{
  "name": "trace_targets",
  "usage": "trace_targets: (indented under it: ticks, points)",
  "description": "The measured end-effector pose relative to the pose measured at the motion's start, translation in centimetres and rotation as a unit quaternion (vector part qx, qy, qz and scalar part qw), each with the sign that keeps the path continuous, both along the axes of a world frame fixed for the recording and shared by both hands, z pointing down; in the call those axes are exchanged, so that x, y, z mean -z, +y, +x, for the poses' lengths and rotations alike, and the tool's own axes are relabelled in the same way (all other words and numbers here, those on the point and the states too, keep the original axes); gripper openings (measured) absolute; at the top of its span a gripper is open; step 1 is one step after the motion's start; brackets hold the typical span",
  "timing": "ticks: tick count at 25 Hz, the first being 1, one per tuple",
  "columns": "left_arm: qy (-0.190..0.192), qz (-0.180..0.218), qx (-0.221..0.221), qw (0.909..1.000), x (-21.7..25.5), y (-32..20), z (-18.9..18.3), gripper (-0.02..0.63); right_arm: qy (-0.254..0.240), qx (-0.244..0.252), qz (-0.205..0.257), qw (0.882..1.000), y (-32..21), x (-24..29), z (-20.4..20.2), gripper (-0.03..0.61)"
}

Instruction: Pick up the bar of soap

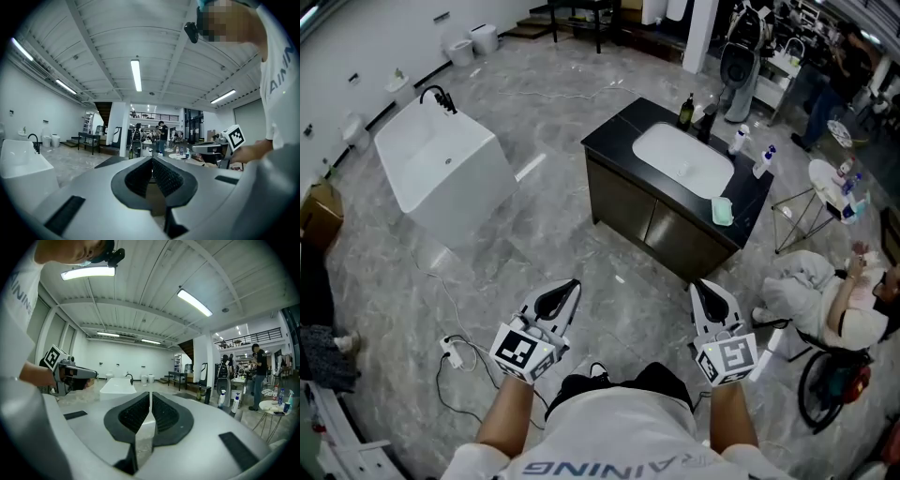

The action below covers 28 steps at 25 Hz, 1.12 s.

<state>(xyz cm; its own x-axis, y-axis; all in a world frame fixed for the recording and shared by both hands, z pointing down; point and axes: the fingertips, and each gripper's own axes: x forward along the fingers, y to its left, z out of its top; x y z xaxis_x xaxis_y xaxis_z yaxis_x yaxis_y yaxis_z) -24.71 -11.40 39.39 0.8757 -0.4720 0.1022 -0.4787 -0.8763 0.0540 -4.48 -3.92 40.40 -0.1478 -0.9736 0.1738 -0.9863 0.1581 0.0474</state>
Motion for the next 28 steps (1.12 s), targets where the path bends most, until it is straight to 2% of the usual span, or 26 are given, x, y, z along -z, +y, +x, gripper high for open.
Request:
trace_targets:
  ticks: [5, 12, 15, 28]
  points:
    - [0.005, -0.009, -0.023, 0.9997, -0.6, -2.7, 1.4, 0.011, 0.008, -0.023, -0.008, 1.000, -1.5, -0.3, 0.8, 0.028]
    - [-0.006, -0.010, -0.065, 0.9978, -1.5, -5.7, 6.4, 0.011, -0.002, -0.056, -0.010, 0.998, -4.0, -1.6, 5.1, 0.028]
    - [-0.012, -0.010, -0.068, 0.9976, -1.8, -7.5, 8.9, 0.011, -0.012, -0.070, -0.007, 0.997, -5.7, -1.9, 7.8, 0.028]
    - [-0.027, 0.003, -0.077, 0.9966, -0.8, -15.9, 22.4, 0.009, -0.026, -0.076, 0.005, 0.997, -13.6, -2.2, 20.8, 0.028]
